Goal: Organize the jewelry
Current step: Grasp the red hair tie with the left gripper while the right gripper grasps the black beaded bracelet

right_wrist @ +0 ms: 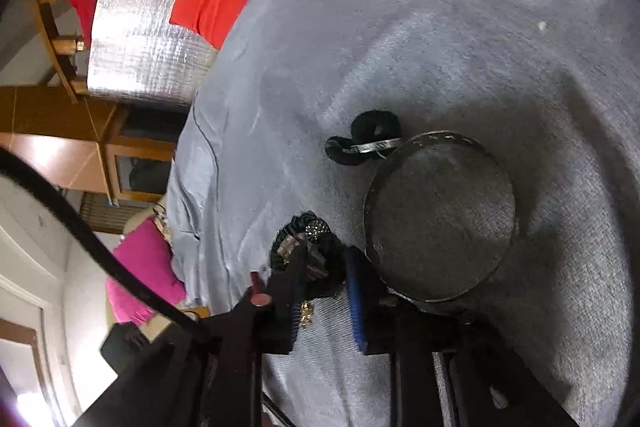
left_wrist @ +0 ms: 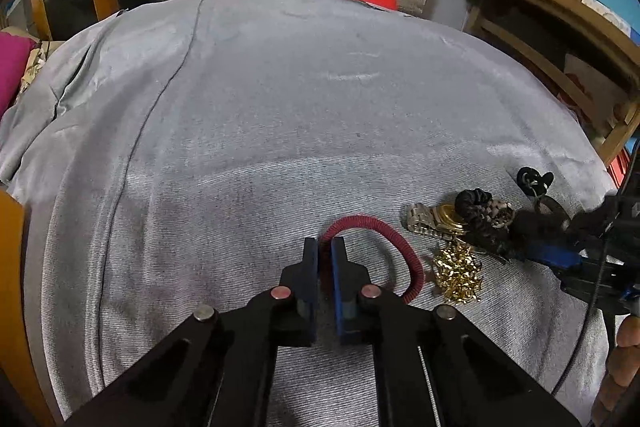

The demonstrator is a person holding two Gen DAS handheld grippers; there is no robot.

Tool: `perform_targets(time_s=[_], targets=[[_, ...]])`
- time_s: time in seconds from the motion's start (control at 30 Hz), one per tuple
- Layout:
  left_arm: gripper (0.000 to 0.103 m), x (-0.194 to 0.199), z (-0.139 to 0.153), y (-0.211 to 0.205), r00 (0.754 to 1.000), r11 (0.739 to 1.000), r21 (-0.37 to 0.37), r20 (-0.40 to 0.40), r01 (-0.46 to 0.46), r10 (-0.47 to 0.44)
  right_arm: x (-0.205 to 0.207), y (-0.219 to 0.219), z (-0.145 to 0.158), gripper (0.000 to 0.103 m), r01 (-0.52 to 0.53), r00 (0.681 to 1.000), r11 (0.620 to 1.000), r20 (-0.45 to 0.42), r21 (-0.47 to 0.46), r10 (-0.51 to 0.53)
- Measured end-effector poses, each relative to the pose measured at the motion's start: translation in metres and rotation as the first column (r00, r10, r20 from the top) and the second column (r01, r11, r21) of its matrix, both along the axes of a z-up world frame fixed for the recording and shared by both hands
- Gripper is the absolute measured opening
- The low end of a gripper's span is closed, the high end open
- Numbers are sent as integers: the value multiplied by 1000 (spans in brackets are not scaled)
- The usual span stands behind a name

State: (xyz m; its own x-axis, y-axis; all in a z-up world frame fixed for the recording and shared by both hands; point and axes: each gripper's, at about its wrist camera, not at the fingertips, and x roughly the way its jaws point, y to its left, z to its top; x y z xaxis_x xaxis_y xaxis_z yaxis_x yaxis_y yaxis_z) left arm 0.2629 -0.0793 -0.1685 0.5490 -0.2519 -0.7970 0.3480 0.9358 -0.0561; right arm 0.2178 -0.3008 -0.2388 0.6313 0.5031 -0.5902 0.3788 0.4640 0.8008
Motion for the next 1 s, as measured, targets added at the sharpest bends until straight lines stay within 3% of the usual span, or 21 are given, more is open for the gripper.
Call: perform_targets(time_s=[0.17, 0.53, 1.0], targets=[[6, 5, 7, 13, 999, 999, -21, 4, -32, 32, -3, 4, 10, 8, -5, 999, 998, 33, -57, 7], [6, -10, 29, 16, 998, 999, -46, 52, -19, 21, -25, -17, 46, 8, 35, 982, 998, 189, -49, -26], [6, -35, 43, 21, 997, 999, -45, 80, 4, -1, -48, -18, 74, 8, 30, 974, 995, 225, -96, -8]])
